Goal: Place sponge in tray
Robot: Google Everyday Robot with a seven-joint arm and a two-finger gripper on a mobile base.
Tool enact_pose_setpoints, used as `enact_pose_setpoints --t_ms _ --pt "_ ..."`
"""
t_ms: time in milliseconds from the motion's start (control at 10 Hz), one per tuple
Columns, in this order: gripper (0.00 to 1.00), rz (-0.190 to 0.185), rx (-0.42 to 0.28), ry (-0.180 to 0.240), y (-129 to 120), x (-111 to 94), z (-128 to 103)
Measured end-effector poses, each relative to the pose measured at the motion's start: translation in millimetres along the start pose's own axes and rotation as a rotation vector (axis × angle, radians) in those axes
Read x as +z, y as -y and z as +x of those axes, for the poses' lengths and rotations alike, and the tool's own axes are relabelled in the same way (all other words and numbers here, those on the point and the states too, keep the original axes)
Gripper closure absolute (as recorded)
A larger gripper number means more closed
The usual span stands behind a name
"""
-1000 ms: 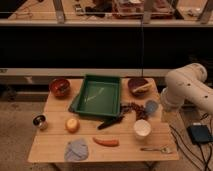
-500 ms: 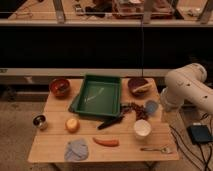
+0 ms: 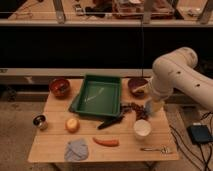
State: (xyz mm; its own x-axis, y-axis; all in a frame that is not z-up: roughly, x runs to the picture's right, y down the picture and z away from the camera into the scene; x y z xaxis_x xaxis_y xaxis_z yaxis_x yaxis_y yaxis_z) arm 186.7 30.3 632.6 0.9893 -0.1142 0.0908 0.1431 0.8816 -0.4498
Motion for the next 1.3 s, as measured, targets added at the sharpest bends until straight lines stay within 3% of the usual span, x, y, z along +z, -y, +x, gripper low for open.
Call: enact_pose_setpoints --t_ms 300,600,900,1100,1300 --pt "0.35 0.041 -0.111 0.073 34.0 -39.0 -73.6" --pt "0.35 0.071 -0.220 0.125 53.2 -58.5 -147.5" --pt "0.35 0.090 -0.312 0.174 65.1 -58.3 -215.8" --pt "0.35 0.087 -0.370 0.196 74.8 -42.0 -270.4" --pt "0.35 0.078 -0.399 0.204 77.2 -31.2 -297.1"
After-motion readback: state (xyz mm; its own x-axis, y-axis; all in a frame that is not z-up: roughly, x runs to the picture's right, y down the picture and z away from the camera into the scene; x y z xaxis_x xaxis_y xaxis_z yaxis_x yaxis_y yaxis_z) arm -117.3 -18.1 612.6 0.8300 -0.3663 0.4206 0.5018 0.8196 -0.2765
